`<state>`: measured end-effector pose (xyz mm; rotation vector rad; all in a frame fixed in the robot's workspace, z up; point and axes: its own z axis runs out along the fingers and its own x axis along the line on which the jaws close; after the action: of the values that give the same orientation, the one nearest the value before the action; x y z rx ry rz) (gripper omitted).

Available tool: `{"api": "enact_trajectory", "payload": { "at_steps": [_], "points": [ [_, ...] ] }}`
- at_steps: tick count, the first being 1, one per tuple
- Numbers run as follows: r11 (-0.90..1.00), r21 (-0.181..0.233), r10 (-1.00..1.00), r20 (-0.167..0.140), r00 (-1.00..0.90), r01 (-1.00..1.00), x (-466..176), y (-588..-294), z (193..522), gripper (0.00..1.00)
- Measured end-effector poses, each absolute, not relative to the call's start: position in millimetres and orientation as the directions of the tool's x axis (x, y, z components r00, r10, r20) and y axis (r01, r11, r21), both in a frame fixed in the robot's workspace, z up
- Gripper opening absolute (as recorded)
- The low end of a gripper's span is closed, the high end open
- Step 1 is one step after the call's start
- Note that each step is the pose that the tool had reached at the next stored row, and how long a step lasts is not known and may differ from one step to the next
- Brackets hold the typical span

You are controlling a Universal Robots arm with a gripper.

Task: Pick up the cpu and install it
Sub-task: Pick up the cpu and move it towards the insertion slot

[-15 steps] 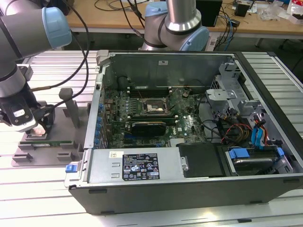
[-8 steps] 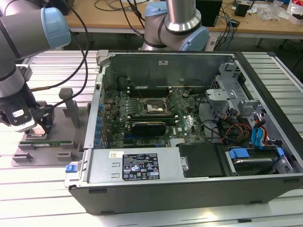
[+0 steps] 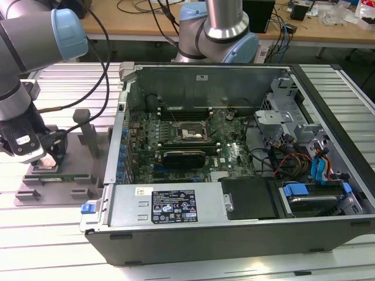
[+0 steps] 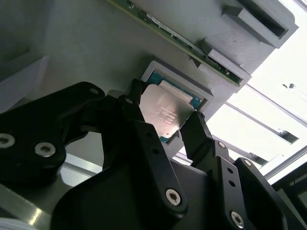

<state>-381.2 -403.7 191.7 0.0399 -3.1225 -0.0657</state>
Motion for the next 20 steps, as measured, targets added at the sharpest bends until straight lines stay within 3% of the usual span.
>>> {"api": "enact_trajectory", "payload": {
  "at_steps": [15, 20],
  "points": [
    [0.999, 0.044, -0.023, 0.013, -1.0, -0.023, -382.2, -401.8, 191.1, 0.6],
    [0.999, 0.044, -0.024, 0.013, -1.0, -0.023, -382.2, -401.6, 191.1, 0.54]
  ]
}}
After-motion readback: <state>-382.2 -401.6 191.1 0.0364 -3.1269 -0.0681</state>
